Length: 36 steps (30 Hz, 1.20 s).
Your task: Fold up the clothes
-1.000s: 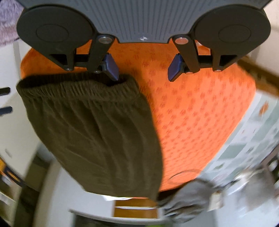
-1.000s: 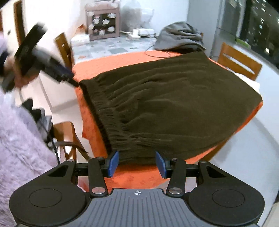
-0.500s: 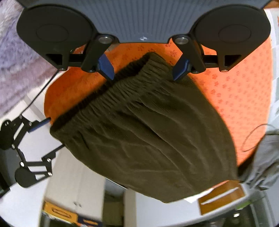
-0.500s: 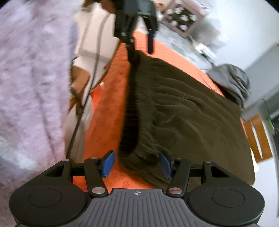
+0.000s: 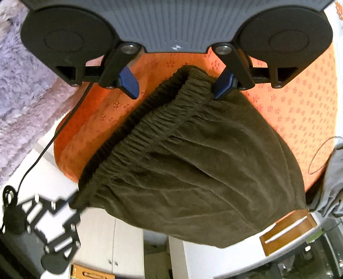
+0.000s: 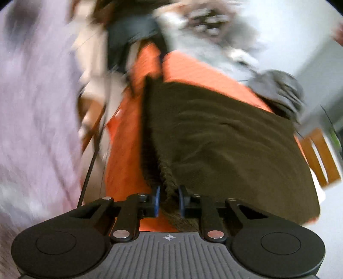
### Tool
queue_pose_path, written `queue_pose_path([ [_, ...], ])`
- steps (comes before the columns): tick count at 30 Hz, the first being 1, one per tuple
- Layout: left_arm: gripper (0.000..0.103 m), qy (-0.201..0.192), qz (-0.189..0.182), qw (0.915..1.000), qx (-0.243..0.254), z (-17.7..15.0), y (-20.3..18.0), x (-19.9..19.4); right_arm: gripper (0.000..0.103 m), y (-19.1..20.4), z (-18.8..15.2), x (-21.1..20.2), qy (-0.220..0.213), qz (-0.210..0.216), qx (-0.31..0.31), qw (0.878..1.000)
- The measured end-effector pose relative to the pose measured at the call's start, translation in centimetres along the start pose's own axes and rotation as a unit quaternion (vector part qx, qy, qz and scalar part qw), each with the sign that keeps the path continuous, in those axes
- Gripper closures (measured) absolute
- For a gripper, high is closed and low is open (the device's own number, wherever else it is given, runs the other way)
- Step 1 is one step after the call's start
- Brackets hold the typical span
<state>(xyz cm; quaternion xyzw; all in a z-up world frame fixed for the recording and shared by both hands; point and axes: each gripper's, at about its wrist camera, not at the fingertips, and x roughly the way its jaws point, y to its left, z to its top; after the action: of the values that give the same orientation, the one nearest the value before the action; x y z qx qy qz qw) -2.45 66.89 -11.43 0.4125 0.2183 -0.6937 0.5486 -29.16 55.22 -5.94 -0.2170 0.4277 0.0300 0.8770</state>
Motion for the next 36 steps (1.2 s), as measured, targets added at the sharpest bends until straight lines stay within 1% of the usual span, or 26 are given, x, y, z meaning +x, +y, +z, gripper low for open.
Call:
queue_pose_path([
  [1,0.022,-0.007,0.004,1.0,-0.001,0.0,-0.1,0.0,0.084,-0.8,0.2,-0.7,-0.01,-0.007,0.03,0.999],
  [4,0.025,-0.032,0.041,0.9984,0.02,-0.1,-1.1,0.3,0.084,-2.6,0.5,-2.4,-0.028,-0.022,0.1,0.994],
  [5,0.03,-0.041,0.054,0.9974,0.028,-0.2,-1.4,0.4,0.084,-3.1,0.5,-2.7,-0.032,-0.022,0.121,0.992],
  [7,0.036,-0.052,0.066,0.9956,0.04,-0.3,-1.8,0.6,0.084,-3.8,0.2,-3.0,-0.034,-0.025,0.152,0.987],
  [8,0.046,-0.058,0.076,0.9943,0.048,-0.4,-2.0,0.6,0.084,-4.1,0.1,-2.9,-0.032,-0.026,0.163,0.986],
  [9,0.072,-0.064,0.085,0.9928,0.055,-0.4,-2.2,0.7,0.084,-4.3,0.0,-2.9,-0.03,-0.027,0.174,0.984],
  [10,0.078,-0.069,0.094,0.9912,0.062,-0.5,-2.3,0.7,0.084,-4.5,-0.1,-2.8,-0.026,-0.032,0.183,0.982],
  [12,0.086,-0.086,0.101,0.9897,0.054,-0.2,-1.9,0.1,0.084,-4.4,-0.3,-3.0,-0.022,-0.037,0.197,0.98],
  [16,0.088,-0.117,0.116,0.9854,0.043,1.0,-0.7,-1.5,0.084,-5.1,-0.2,-2.8,-0.025,-0.048,0.223,0.973],
  [23,0.088,-0.136,0.129,0.9818,0.029,5.0,1.4,-2.6,0.084,-7.4,-0.3,-2.5,-0.025,-0.065,0.26,0.963],
  [25,0.088,-0.131,0.129,0.9827,0.017,6.4,2.2,-2.5,0.084,-8.5,-0.2,-2.3,-0.026,-0.073,0.27,0.96],
  [27,0.089,-0.12,0.128,0.9845,0.0,8.0,3.0,-2.2,0.084,-9.6,-0.1,-2.0,-0.026,-0.09,0.278,0.956],
  [29,0.089,-0.108,0.129,0.9855,-0.026,9.9,4.0,-1.7,0.085,-10.8,0.1,-1.5,-0.023,-0.104,0.282,0.954],
  [31,0.089,-0.094,0.136,0.9845,-0.058,11.9,5.3,-0.9,0.085,-12.1,0.1,-0.8,-0.019,-0.103,0.285,0.953],
  [34,0.09,-0.073,0.141,0.9808,-0.112,14.9,7.5,0.4,0.085,-14.4,-0.3,0.1,-0.018,-0.091,0.294,0.951],
  [36,0.09,-0.062,0.145,0.9766,-0.146,16.7,8.9,1.3,0.085,-16.6,-0.9,0.7,-0.021,-0.07,0.31,0.948],
])
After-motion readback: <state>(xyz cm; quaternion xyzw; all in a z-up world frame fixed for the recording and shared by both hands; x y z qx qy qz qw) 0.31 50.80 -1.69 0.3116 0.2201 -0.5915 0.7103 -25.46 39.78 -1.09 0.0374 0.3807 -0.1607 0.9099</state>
